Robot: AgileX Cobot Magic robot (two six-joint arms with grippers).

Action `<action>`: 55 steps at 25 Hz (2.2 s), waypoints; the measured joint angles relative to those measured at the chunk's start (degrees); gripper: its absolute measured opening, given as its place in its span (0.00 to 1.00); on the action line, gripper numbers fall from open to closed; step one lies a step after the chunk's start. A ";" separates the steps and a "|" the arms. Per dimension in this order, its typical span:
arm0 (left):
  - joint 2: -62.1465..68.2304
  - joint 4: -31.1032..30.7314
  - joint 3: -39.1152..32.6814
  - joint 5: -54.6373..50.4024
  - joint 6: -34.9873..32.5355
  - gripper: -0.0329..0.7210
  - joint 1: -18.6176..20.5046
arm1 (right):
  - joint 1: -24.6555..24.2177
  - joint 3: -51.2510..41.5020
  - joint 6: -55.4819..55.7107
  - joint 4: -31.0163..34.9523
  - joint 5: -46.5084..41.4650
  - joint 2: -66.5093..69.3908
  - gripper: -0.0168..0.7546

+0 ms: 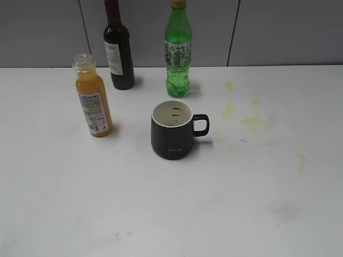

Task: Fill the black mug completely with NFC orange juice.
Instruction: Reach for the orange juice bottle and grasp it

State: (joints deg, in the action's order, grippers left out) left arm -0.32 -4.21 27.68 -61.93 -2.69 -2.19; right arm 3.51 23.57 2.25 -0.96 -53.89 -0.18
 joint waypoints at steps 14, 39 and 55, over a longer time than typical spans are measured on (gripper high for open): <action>0.00 0.00 0.00 0.00 0.00 0.36 0.00 | 0.00 0.00 0.00 0.06 -0.02 0.00 0.79; 0.00 0.84 0.00 0.00 0.00 0.90 0.00 | 0.00 0.00 -0.02 0.40 -0.07 0.00 0.79; 2.08 0.79 0.87 15.53 0.00 0.88 0.00 | 0.00 0.00 -0.02 0.45 -0.07 0.00 0.79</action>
State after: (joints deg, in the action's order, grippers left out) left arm 1.76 -3.42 28.56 -46.40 -2.69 -2.19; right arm 3.51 23.57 2.23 -0.51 -53.97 -0.18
